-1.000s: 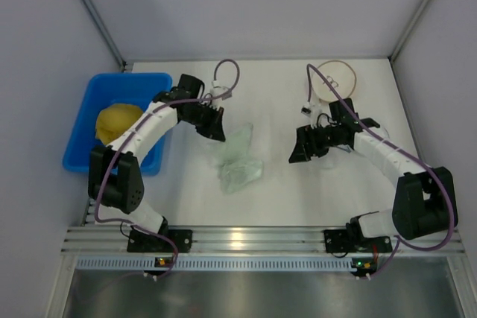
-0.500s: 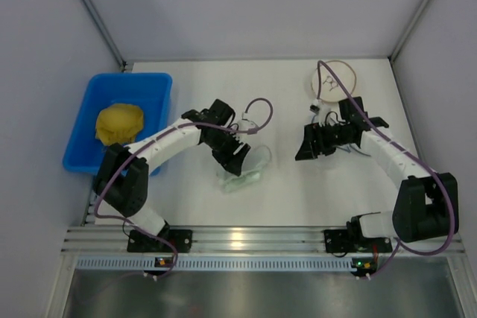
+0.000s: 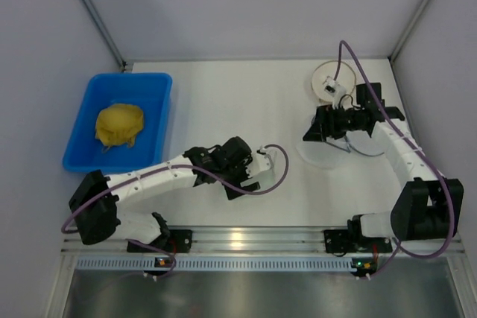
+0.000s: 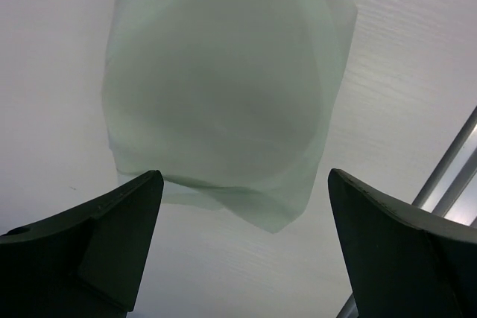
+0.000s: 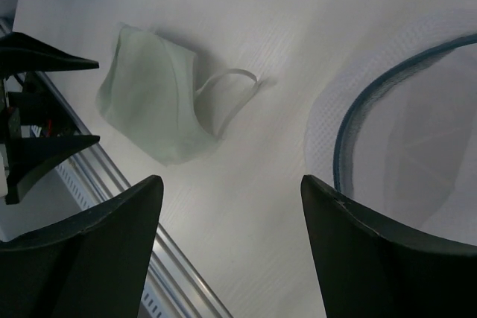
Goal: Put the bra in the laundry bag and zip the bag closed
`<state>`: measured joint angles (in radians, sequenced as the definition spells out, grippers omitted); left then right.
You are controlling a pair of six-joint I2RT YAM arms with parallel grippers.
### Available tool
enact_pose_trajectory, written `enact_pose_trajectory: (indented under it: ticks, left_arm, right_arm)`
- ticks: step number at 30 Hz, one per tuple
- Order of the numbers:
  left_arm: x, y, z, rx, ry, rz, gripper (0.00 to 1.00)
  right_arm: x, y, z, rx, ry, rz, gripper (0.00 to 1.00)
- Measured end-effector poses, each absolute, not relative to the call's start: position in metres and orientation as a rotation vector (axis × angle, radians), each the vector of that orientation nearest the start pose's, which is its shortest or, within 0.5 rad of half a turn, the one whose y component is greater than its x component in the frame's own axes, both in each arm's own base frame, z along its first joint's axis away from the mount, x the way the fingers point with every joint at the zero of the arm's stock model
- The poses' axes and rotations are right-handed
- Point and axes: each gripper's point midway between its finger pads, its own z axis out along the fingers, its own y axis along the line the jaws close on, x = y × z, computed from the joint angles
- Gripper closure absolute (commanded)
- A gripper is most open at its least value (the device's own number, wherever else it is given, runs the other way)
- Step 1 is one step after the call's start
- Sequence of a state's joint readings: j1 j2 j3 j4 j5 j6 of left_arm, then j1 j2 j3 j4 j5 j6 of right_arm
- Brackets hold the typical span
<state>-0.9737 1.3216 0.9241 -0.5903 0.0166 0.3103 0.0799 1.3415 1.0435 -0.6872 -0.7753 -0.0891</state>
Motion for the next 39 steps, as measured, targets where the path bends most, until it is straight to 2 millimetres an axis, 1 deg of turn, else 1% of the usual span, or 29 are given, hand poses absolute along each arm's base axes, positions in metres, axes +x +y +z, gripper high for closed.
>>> enact_pose_trajectory:
  ticks: [2,4,7,9,10,11,14,15,17,18,21,23,24,26,29,31,33,37,39]
  left_arm:
    - [0.182,-0.249,0.093,1.565,2.074,-0.236,0.02]
    - [0.184,-0.250,0.094,1.544,2.075,-0.231,0.02]
    - [0.191,-0.250,0.102,1.447,2.110,-0.305,0.04]
    - [0.204,-0.245,0.110,1.344,2.151,-0.368,0.08]
    - [0.210,-0.243,0.115,1.291,2.172,-0.406,0.12]
    - [0.217,-0.240,0.119,1.246,2.190,-0.439,0.21]
    - [0.240,-0.231,0.130,1.106,2.246,-0.559,0.39]
    - [0.245,-0.230,0.131,1.080,2.259,-0.593,0.42]
    - [0.247,-0.234,0.131,1.066,2.278,-0.674,0.47]
    - [0.245,-0.238,0.130,1.070,2.286,-0.714,0.53]
    - [0.235,-0.249,0.116,1.078,2.351,-0.824,0.62]
    - [0.230,-0.252,0.098,1.066,2.428,-0.869,0.67]
    - [0.229,-0.253,0.089,1.056,2.470,-0.884,0.69]
    - [0.227,-0.251,0.069,1.010,2.565,-0.914,0.71]
    - [0.227,-0.242,0.047,0.896,2.681,-0.942,0.72]
    - [0.229,-0.237,0.041,0.827,2.725,-0.955,0.72]
    - [0.232,-0.234,0.040,0.764,2.743,-0.982,0.73]
    - [0.236,-0.238,0.039,0.709,2.746,-1.027,0.74]
    - [0.237,-0.239,0.036,0.685,2.756,-1.047,0.75]
  right_arm:
    - [0.282,0.135,0.167,-0.471,2.352,0.965,0.25]
    - [0.283,0.131,0.168,-0.455,2.353,0.964,0.24]
    - [0.280,0.132,0.167,-0.459,2.347,0.973,0.23]
    - [0.272,0.139,0.162,-0.480,2.359,0.990,0.22]
    - [0.267,0.144,0.158,-0.496,2.367,1.003,0.21]
    - [0.263,0.150,0.155,-0.513,2.374,1.017,0.21]
    - [0.253,0.167,0.147,-0.564,2.396,1.062,0.18]
    - [0.253,0.172,0.145,-0.576,2.398,1.073,0.15]
    - [0.254,0.181,0.141,-0.594,2.399,1.091,0.13]
    - [0.254,0.185,0.138,-0.598,2.403,1.099,0.10]
    - [0.250,0.197,0.125,-0.584,2.438,1.145,0.05]
    - [0.243,0.205,0.114,-0.563,2.483,1.193,0.00]
    - [0.240,0.209,0.108,-0.548,2.512,1.216,0.01]
    - [0.236,0.215,0.098,-0.515,2.564,1.256,0.01]
    - [0.229,0.222,0.083,-0.454,2.648,1.308,0.01]
    - [0.224,0.226,0.073,-0.413,2.705,1.338,0.01]
    - [0.219,0.233,0.065,-0.392,2.753,1.359,0.01]
    - [0.203,0.252,0.053,-0.395,2.832,1.409,0.01]
    - [0.199,0.264,0.051,-0.398,2.849,1.432,0.01]
